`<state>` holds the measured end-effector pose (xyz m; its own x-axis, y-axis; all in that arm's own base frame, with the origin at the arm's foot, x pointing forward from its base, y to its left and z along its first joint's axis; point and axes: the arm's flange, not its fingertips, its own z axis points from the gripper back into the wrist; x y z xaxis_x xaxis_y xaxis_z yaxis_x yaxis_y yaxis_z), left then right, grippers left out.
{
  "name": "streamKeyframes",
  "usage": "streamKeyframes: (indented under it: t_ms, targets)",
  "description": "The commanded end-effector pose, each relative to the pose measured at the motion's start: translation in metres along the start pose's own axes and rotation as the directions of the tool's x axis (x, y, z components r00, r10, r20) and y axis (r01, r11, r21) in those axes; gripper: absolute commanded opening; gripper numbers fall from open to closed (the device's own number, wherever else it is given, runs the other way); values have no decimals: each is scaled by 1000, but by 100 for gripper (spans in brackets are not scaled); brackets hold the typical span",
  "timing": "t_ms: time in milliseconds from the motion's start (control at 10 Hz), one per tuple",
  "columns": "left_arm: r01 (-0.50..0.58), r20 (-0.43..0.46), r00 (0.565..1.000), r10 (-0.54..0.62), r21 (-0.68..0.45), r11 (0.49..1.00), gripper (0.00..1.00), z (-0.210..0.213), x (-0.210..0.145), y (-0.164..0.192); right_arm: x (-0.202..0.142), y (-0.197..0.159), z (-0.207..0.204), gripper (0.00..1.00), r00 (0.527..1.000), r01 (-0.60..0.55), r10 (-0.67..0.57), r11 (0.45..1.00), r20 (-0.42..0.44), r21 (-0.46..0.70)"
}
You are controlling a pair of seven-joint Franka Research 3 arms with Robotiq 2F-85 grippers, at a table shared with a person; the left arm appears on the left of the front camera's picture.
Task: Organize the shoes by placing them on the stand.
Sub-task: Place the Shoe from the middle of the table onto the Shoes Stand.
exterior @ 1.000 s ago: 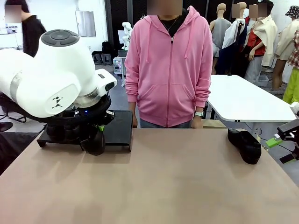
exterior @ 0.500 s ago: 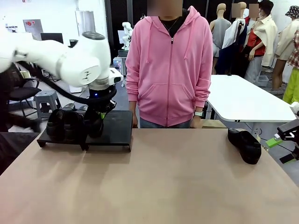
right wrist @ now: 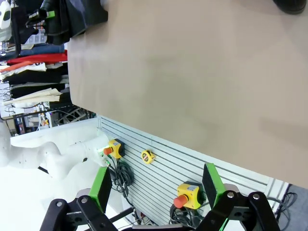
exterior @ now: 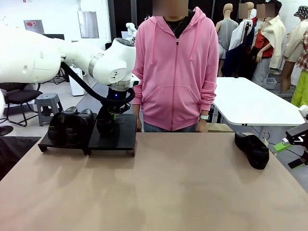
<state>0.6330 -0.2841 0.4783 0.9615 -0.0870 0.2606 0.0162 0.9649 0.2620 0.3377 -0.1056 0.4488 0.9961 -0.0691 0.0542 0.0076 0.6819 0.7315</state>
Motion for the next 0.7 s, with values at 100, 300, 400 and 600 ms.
streamKeyframes:
  t_ms: [100, 300, 400, 600]
  targets:
    - [-48, -30, 998, 49, 11, 999, 0, -12, 6, 9, 1, 1, 1, 100, 1000, -15, 15, 1000, 14, 27]
    - [-61, -24, 998, 62, 34, 998, 0, -21, 4, 16, 1, 1, 1, 100, 1000, -15, 15, 1000, 14, 27]
    - [-62, -22, 998, 62, 39, 997, 0, -24, 2, 17, 1, 1, 1, 100, 1000, -15, 15, 1000, 14, 27]
    - [-60, -25, 998, 61, 40, 997, 0, -28, 0, 16, 1, 1, 1, 100, 1000, -15, 15, 1000, 14, 27]
